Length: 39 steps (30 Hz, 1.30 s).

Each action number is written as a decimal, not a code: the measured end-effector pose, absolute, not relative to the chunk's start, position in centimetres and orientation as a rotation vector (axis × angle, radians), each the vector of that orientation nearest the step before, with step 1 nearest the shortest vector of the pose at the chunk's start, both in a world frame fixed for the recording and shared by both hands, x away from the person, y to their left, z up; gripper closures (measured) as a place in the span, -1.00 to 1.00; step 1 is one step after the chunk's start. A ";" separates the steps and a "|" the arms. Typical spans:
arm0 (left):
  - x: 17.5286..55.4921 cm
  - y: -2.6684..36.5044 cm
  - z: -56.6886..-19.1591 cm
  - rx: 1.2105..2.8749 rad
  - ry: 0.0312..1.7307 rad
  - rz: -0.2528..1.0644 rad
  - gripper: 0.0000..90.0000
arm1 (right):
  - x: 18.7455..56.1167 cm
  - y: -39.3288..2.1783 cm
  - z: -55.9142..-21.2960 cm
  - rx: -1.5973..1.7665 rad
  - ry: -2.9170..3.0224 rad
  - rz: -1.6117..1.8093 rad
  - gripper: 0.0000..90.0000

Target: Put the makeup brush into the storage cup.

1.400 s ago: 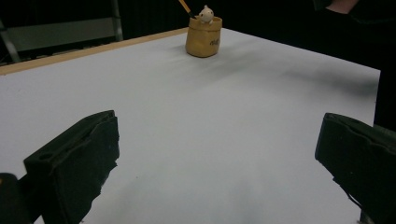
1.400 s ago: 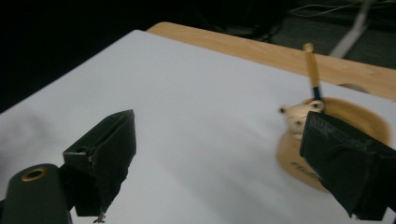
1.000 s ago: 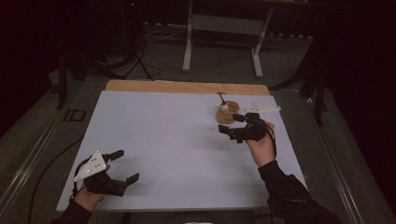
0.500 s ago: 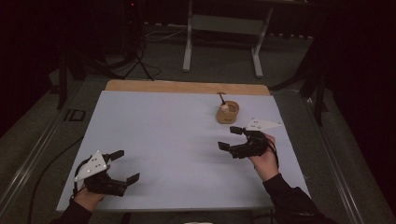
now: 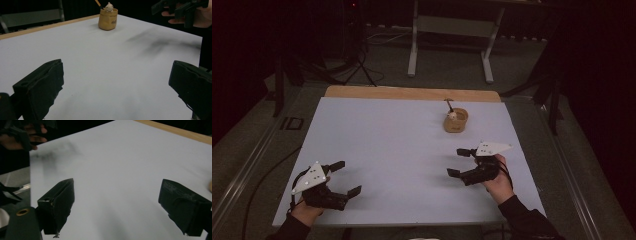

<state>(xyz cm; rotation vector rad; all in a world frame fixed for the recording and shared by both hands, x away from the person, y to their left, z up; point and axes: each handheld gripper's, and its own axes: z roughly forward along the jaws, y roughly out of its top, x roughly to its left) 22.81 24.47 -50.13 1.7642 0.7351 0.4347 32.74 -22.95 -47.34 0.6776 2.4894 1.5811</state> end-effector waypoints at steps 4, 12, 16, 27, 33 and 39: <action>22.8 24.5 -50.1 1.763 0.733 0.434 -0.99 | 32.3 -23.6 -48.0 0.660 2.507 1.555 -0.70; 22.8 24.4 -50.1 1.768 0.729 0.432 -0.99 | 31.2 -25.2 -49.2 0.627 2.566 1.539 -0.70; 22.8 24.5 -50.1 1.763 0.734 0.431 -0.99 | 30.9 -26.0 -49.6 0.613 2.564 1.541 -0.71; 22.8 24.5 -50.1 1.764 0.735 0.434 -0.99 | 29.8 -27.3 -50.2 0.594 2.547 1.529 -0.73; 22.8 24.5 -50.1 1.765 0.734 0.435 -0.99 | 29.4 -27.9 -50.8 0.625 2.529 1.553 -0.73; 22.8 24.5 -50.1 1.765 0.735 0.435 -0.99 | 29.0 -28.1 -50.8 0.573 2.505 1.608 -0.70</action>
